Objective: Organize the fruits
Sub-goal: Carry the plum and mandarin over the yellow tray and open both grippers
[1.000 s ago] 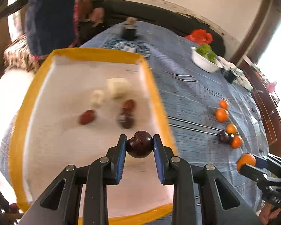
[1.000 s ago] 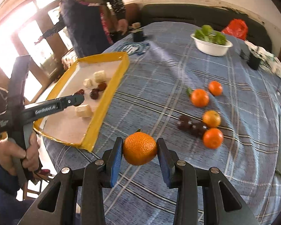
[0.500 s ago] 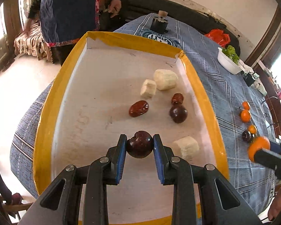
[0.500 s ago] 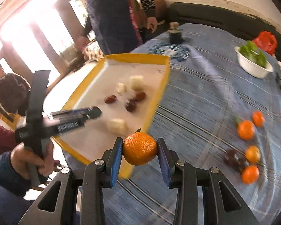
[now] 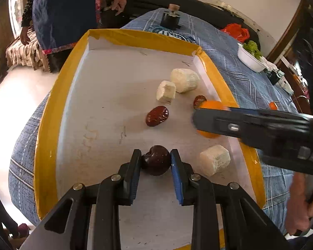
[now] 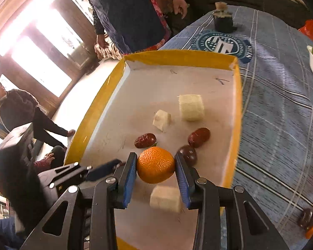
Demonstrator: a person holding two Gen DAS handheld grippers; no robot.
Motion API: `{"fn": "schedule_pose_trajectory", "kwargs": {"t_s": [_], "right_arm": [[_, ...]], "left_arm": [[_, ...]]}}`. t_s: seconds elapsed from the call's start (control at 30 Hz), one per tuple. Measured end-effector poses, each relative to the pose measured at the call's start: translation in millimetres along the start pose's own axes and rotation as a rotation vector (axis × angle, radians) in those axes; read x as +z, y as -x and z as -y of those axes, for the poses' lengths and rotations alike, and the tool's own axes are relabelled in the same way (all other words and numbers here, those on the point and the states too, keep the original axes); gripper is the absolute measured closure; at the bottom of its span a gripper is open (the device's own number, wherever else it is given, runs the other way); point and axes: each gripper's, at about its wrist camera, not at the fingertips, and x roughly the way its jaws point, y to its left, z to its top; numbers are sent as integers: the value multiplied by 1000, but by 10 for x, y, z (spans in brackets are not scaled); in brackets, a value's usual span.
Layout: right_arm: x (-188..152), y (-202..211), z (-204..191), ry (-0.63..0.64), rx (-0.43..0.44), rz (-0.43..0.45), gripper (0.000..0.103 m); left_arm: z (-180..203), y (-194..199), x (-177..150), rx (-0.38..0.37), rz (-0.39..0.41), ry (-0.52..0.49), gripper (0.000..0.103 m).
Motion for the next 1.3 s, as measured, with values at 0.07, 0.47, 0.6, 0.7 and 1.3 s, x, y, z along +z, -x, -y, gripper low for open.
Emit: {"fn": "schedule_pose_trajectory", "kwargs": {"t_s": [0.07, 0.47, 0.6, 0.7, 1.3], "right_arm": [[23, -55, -15, 1, 0, -8, 62], [26, -188, -25, 18, -18, -26, 61], [15, -161, -16, 8, -9, -24, 61], [9, -146, -2, 3, -2, -23, 61], [-102, 77, 57, -33, 21, 26, 57]], "left_arm": [[-1, 3, -2, -6, 1, -9, 76], [4, -31, 56, -29, 5, -17, 76], [6, -40, 73, -35, 3, -12, 75], [10, -40, 74, -34, 1, -12, 74], [44, 28, 58, -27, 19, 4, 52]]}}
